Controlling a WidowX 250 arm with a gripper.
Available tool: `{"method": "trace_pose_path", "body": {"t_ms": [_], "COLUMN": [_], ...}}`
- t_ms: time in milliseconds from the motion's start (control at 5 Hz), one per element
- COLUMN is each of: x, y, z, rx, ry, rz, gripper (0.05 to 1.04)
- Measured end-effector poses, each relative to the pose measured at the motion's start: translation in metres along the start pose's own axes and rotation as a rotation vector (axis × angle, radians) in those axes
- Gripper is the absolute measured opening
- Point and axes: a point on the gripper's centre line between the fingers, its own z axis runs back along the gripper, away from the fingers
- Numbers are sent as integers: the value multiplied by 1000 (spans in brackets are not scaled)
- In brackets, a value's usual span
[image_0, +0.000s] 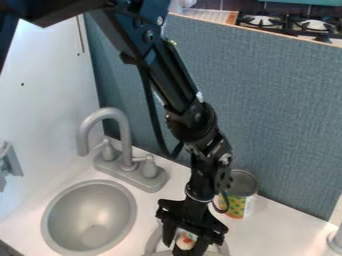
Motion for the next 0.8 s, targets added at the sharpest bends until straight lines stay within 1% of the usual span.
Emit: {"method": "trace_pose_path", "body": {"t_ms": [200,400,600,800], "x": [-2,-2,-12,-26], "y": [-1,0,3,18], "z": [-3,-5,4,29], "rx": [-34,-85,-105,-79], "ry": [-54,-79,-98,-138], "rz": [20,61,75,124], "gripper": [500,444,442,442]}}
